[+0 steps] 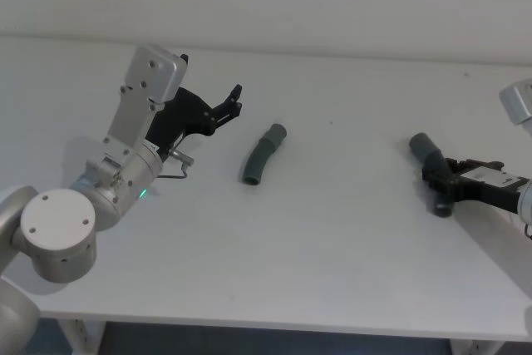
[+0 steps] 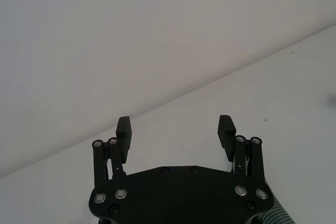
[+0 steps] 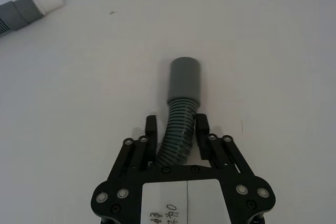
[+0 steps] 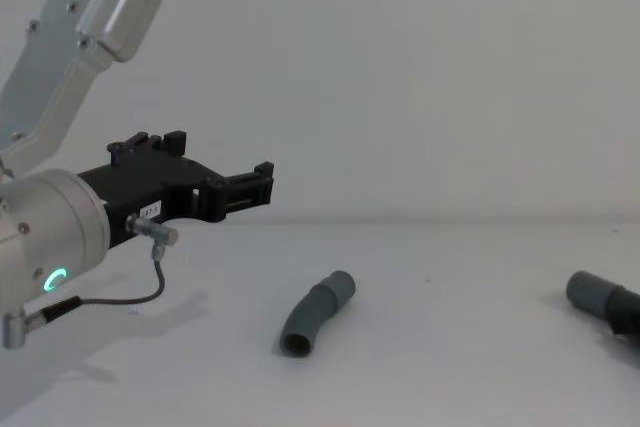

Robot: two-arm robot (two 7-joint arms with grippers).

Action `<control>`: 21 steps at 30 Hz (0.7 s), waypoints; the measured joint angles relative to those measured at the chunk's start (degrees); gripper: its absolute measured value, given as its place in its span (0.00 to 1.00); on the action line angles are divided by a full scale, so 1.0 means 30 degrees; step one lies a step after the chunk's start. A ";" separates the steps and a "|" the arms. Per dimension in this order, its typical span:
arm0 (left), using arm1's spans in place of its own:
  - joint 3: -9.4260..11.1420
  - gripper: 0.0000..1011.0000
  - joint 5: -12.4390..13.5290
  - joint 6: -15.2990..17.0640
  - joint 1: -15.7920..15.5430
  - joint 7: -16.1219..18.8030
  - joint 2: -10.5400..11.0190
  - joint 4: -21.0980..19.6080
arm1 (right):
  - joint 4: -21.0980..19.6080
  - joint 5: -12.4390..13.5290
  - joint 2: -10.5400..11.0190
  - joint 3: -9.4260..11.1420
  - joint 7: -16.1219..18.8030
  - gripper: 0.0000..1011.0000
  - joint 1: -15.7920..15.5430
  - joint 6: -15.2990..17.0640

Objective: Use both hands to pick up one end of the pipe from the table, align the ends, and insert them.

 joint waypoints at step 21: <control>-0.0015 0.99 -0.0166 0.0168 -0.0013 -0.0278 0.0016 -0.0001 | 0.0047 0.0001 0.0032 -0.0045 0.0021 0.27 0.0022 -0.0005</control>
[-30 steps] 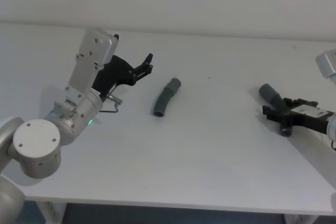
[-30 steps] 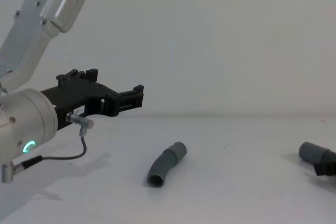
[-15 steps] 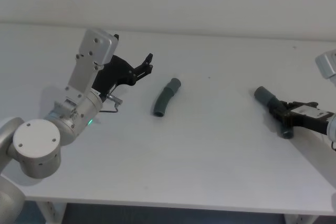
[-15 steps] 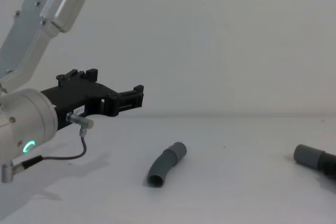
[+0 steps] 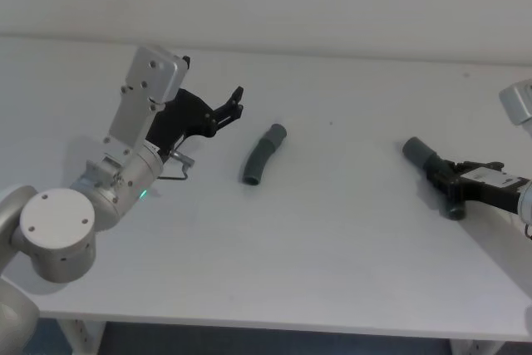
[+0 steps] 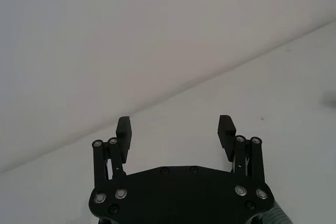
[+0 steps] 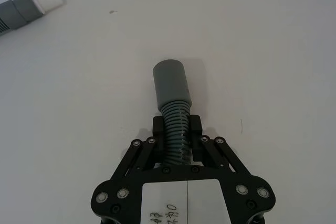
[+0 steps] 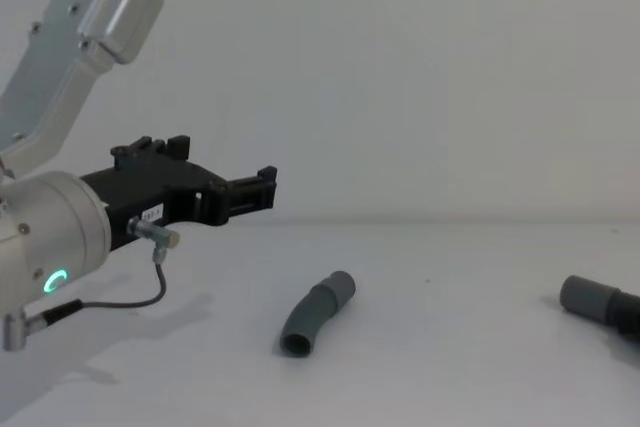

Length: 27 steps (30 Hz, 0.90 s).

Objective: Use both hands to pick up one end of the pipe from the table, align the ends, and insert them.

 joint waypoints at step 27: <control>-0.0149 0.99 -0.3421 0.7113 -0.0984 -0.3793 0.0696 -0.1424 | 0.0000 0.0000 -0.0001 -0.0007 -0.0003 0.27 -0.0003 0.0006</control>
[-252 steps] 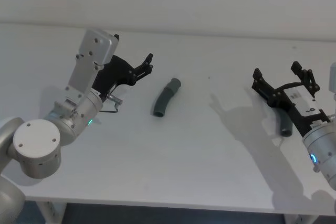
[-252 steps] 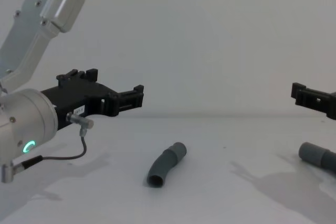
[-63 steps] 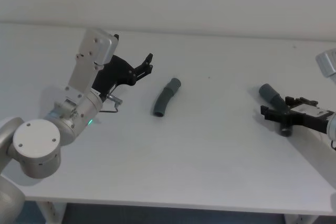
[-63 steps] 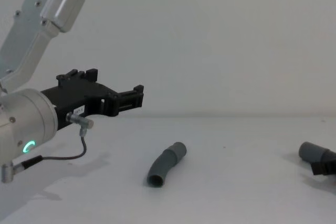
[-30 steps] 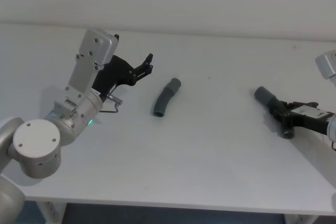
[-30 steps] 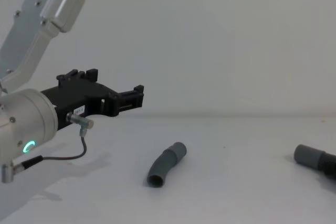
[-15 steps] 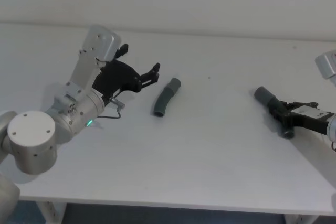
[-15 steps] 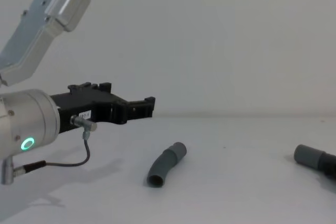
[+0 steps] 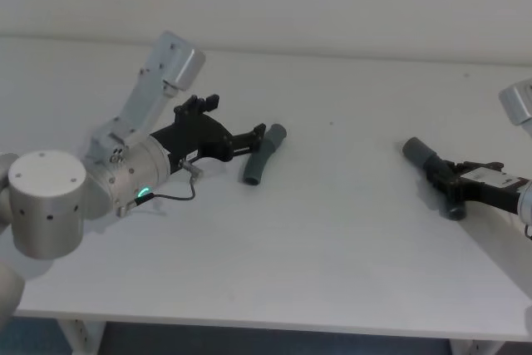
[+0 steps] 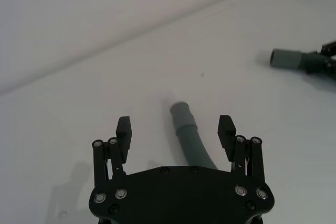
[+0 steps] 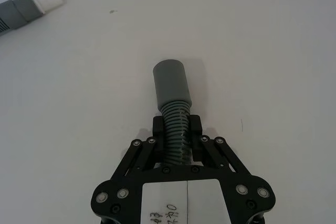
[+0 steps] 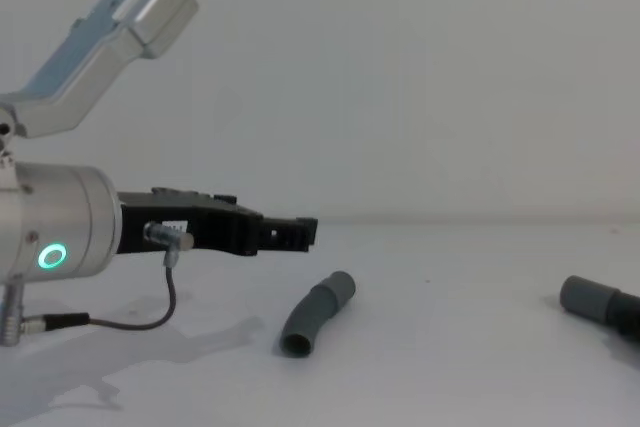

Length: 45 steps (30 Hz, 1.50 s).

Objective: Use both hands to pick up one end of the pipe from the table, align the ends, and insert them.

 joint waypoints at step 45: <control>0.1575 0.99 0.0589 0.6095 -0.3717 -0.0461 -0.2078 0.3540 | -0.0001 0.0001 0.0000 0.0003 0.0002 0.27 0.0001 -0.0004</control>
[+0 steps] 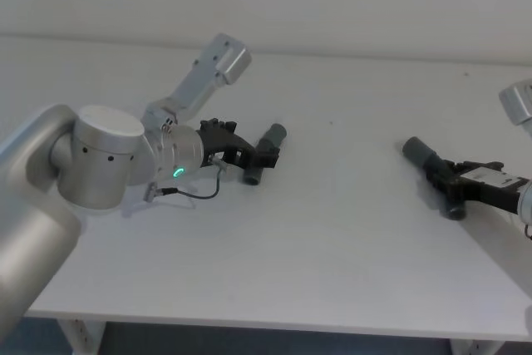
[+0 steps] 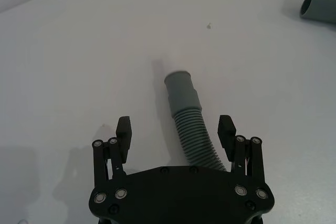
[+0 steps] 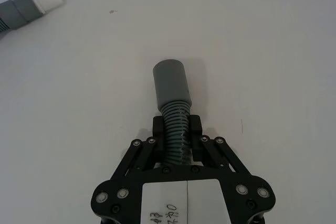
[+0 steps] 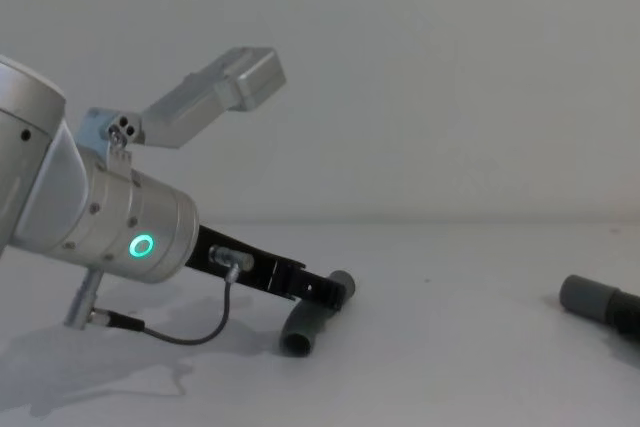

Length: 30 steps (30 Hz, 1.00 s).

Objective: Use both hands to pick up one end of the pipe from the table, align the ends, and insert them.

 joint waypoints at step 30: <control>0.0527 0.99 0.1054 -0.0982 -0.0554 -0.0234 -0.0377 0.1188 | 0.0000 -0.0001 0.0000 -0.0001 -0.0001 0.27 0.0000 0.0003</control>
